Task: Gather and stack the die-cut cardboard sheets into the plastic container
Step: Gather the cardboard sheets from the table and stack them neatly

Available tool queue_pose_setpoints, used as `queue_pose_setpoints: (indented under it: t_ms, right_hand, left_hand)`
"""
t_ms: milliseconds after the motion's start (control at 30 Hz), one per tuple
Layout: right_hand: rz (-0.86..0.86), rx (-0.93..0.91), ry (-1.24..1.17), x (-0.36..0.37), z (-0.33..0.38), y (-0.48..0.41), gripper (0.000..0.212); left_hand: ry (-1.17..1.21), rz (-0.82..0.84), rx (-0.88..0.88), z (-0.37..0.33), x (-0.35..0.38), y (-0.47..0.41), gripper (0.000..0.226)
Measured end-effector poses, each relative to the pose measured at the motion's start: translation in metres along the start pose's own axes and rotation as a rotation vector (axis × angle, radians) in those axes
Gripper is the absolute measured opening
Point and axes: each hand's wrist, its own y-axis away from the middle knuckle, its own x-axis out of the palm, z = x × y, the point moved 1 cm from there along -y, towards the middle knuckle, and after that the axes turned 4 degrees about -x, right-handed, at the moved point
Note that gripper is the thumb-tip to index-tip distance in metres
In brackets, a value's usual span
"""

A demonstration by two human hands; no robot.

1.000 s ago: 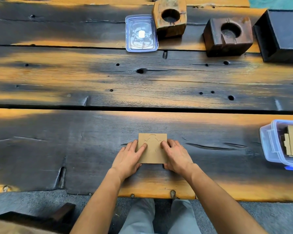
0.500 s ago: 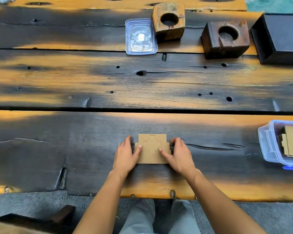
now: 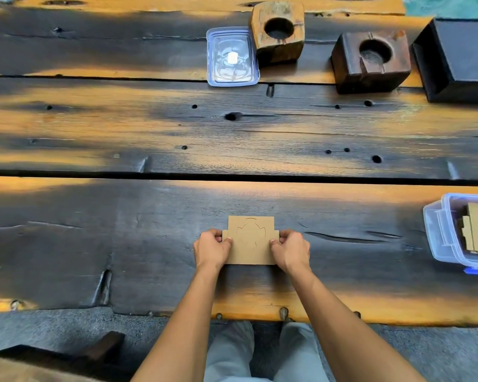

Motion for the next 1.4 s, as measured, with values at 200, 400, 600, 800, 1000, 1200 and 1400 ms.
queue_pose_setpoints:
  t_ms: [200,400,600,800,1000,1200,1400]
  right_hand:
    - [0.013,0.059,-0.074,-0.004,-0.005,-0.002,0.009]
    - [0.06,0.075,-0.116,-0.007,-0.01,-0.005,0.019]
    - [0.022,0.003,-0.202,-0.012,-0.002,-0.009,0.009]
    - [0.012,-0.126,-0.413,-0.014,0.003,-0.019,0.027]
    - [-0.111,-0.35,-0.525,-0.015,0.014,-0.044,0.04]
    - [-0.214,-0.478,-0.666,-0.006,0.006,-0.069,0.04]
    - [-0.262,-0.493,-0.882,0.009,0.0,-0.078,0.032]
  left_hand:
    - [0.076,-0.007,-0.095,-0.001,-0.001,0.0,0.028]
    - [0.117,0.007,-0.152,-0.001,-0.003,-0.004,0.032]
    - [0.237,-0.022,-0.113,-0.004,0.0,-0.002,0.017]
    - [0.359,-0.119,0.042,-0.022,0.006,-0.004,0.017]
    - [0.565,-0.201,0.224,-0.045,0.022,-0.014,0.031]
    - [0.888,-0.281,0.258,-0.051,0.046,-0.035,0.026]
    - [1.086,-0.278,0.344,-0.044,0.063,-0.047,0.016]
